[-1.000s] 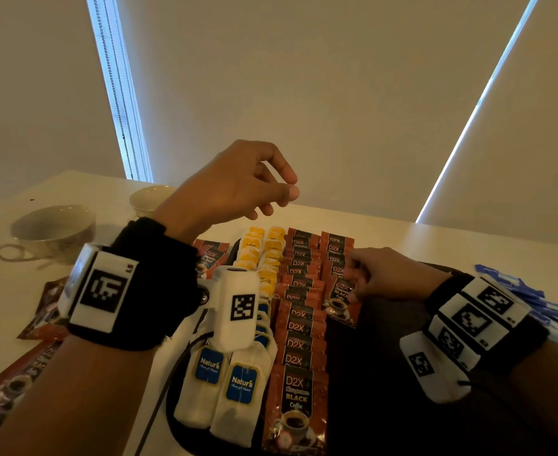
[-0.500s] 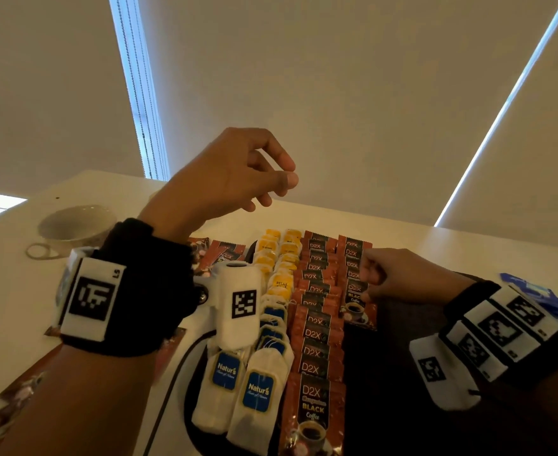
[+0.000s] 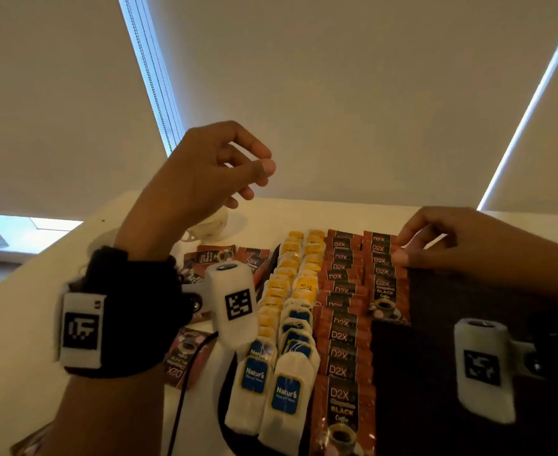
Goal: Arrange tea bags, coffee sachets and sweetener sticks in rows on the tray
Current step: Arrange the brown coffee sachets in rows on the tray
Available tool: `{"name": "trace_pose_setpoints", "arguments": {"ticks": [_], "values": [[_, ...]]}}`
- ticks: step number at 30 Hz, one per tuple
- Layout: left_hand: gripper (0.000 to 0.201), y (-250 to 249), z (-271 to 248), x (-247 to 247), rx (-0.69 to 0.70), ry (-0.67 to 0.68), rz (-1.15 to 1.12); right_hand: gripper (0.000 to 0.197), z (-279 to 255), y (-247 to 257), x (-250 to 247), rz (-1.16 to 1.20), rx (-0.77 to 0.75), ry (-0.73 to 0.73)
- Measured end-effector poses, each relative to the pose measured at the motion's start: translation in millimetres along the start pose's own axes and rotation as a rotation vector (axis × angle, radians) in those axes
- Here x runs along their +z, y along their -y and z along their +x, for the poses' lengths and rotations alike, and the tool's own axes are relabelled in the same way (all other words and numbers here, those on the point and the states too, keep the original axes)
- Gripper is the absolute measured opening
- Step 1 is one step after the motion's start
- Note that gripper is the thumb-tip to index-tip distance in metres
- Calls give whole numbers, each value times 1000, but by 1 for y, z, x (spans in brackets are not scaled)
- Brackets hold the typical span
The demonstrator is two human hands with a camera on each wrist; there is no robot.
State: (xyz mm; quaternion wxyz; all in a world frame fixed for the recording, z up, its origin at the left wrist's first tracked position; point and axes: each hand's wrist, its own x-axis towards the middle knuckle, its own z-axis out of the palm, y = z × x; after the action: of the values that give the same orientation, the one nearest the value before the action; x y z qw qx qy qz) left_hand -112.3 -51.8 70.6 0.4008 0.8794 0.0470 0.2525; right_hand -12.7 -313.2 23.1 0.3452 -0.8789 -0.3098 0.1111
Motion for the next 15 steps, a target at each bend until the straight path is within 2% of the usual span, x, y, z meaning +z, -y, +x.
{"name": "trace_pose_setpoints", "arguments": {"ticks": [2, 4, 7, 9, 10, 12, 13, 15], "values": [[18, 1, -1, 4, -12, 5, 8, 37, -9, 3, -9, 44, -25, 4], [16, 4, -1, 8, -20, 40, 32, 46, -18, -1, -22, 119, -43, -20], [13, 23, 6, 16, -86, 230, 229, 77, -33, -13, -47, 179, -64, -69], [21, 47, 11, 20, -171, 387, 461, 83, -40, -24, -63, 232, -64, -133], [33, 64, 11, 20, -224, 475, 592, 83, -43, -29, -71, 251, -67, -156], [76, 88, 7, 24, -316, 675, 751, 80, -49, -37, -84, 281, -67, -204], [99, 99, 5, 24, -356, 726, 793, 78, -51, -39, -88, 295, -68, -219], [121, 112, 0, 28, -437, 734, 898, 75, -53, -42, -92, 317, -69, -236]]}}
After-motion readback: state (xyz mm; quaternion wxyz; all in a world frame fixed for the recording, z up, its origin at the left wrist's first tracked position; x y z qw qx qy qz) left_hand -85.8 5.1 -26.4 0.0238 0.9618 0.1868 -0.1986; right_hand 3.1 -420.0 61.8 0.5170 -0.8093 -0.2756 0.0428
